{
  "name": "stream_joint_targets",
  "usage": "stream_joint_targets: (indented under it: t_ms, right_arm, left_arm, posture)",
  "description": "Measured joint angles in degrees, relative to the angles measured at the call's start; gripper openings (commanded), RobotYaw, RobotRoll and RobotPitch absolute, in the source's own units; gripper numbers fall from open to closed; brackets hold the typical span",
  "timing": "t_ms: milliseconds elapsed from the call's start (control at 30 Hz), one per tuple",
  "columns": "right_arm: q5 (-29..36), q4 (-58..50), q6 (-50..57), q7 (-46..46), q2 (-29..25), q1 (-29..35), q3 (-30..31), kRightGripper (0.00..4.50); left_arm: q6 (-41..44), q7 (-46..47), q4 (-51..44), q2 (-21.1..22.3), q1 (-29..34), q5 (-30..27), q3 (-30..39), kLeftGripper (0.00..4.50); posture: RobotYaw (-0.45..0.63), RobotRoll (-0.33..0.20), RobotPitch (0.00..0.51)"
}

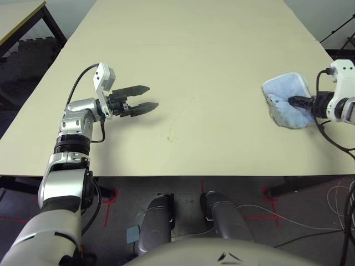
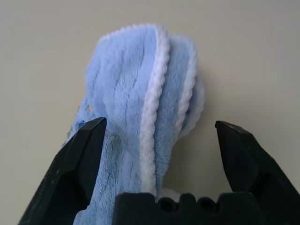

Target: Wipe the water off the table with a rag.

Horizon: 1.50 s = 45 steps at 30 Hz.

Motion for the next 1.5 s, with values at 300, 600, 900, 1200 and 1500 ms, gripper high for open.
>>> stream_joint_targets:
  t_ms: [300,600,900,1200,1500]
  right_arm:
    - [0.55,-2.05,-10.94,-1.27,-0.76,0.29,-7.12,4.47]
    - [3.56,0.02,-30.54,-9.11,10.96,5.09,-17.03,4.47]
    - [4.06,7.49,-45.32,-14.98,16.63,7.36,-19.84,4.47]
    - [4.15,15.28,-51.61,-18.10,16.91,7.06,-20.97,4.47]
    - [5.09,19.28,-52.62,-19.11,17.24,5.48,-21.65,4.47]
  left_arm:
    - [-2.24,10.58,-0.75,-1.97,-0.10,-0.73,6.07,4.50]
    - [-11.54,36.92,-3.15,-4.67,4.70,0.04,14.36,4.50]
    - [-18.25,56.48,-3.25,-5.22,9.16,3.64,17.48,4.50]
    - [-20.73,62.06,-1.64,-4.92,9.79,4.69,17.84,4.50]
    - [-21.52,62.44,0.39,-4.10,9.78,4.84,17.62,4.50]
  posture:
    - [-0.27,0.000,0.158]
    - [-0.20,0.000,0.184]
    - [-0.16,0.000,0.207]
    - [-0.13,0.000,0.210]
    - [-0.13,0.000,0.203]
